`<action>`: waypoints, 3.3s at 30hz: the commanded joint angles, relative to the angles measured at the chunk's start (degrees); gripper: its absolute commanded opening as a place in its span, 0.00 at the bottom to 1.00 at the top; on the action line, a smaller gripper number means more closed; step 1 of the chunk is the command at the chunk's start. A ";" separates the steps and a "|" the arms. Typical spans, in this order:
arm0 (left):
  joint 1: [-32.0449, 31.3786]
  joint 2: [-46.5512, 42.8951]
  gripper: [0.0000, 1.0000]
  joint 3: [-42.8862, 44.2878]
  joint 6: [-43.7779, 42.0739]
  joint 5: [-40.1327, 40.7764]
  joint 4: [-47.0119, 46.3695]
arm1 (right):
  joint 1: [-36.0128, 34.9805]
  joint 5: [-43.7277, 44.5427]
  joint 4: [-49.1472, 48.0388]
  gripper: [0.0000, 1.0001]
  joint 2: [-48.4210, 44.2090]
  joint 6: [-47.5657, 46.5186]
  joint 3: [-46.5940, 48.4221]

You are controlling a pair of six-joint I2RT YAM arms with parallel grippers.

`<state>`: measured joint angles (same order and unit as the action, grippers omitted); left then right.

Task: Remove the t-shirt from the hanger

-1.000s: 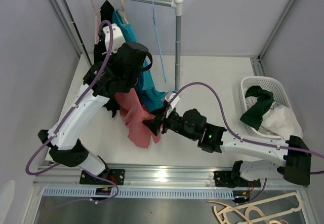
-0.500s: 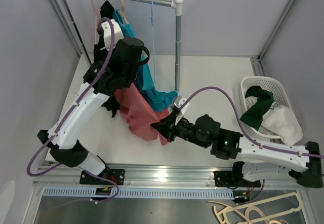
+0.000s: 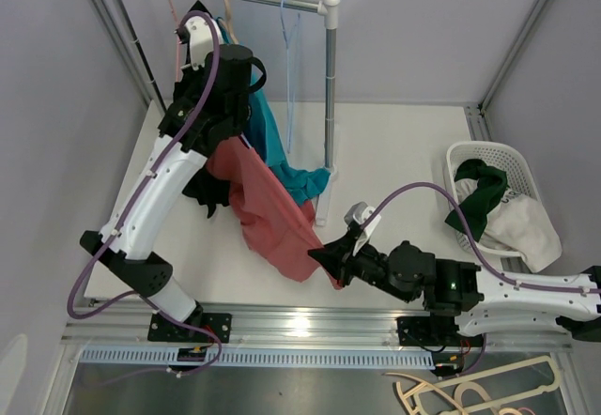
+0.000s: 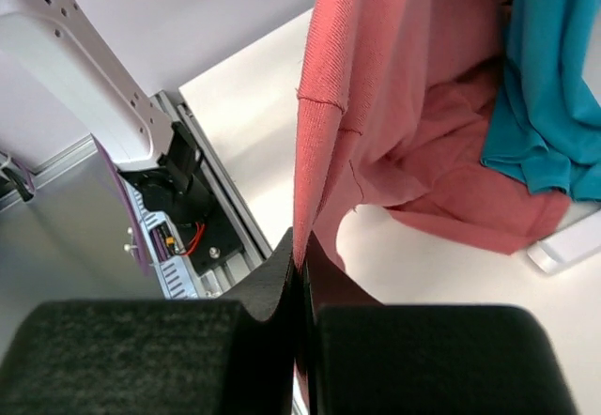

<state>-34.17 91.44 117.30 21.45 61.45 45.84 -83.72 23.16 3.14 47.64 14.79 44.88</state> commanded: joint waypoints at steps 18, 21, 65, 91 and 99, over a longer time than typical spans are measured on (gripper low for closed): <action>-3.17 -4.24 0.01 6.99 -6.33 0.07 -2.87 | 1.80 1.21 -0.94 0.00 3.33 -0.02 1.34; -5.02 -7.58 0.01 6.11 -1.87 -1.33 2.90 | 6.80 -3.97 -1.38 0.00 7.63 -0.46 4.76; -5.47 -36.25 0.01 -15.52 -0.44 -16.27 4.52 | 46.43 10.86 -37.50 0.00 23.46 -47.74 61.98; 8.59 -27.28 0.01 -13.41 -2.82 -27.59 -3.31 | 110.09 -16.47 5.57 0.00 30.00 8.23 70.56; 9.65 -27.54 0.01 -13.58 -2.91 -28.40 -3.74 | 111.32 -21.66 4.58 0.00 21.10 13.15 36.44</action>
<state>-25.23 64.93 101.60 18.98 34.46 44.47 27.11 6.07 6.46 70.54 23.09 86.98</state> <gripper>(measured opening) 0.011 0.008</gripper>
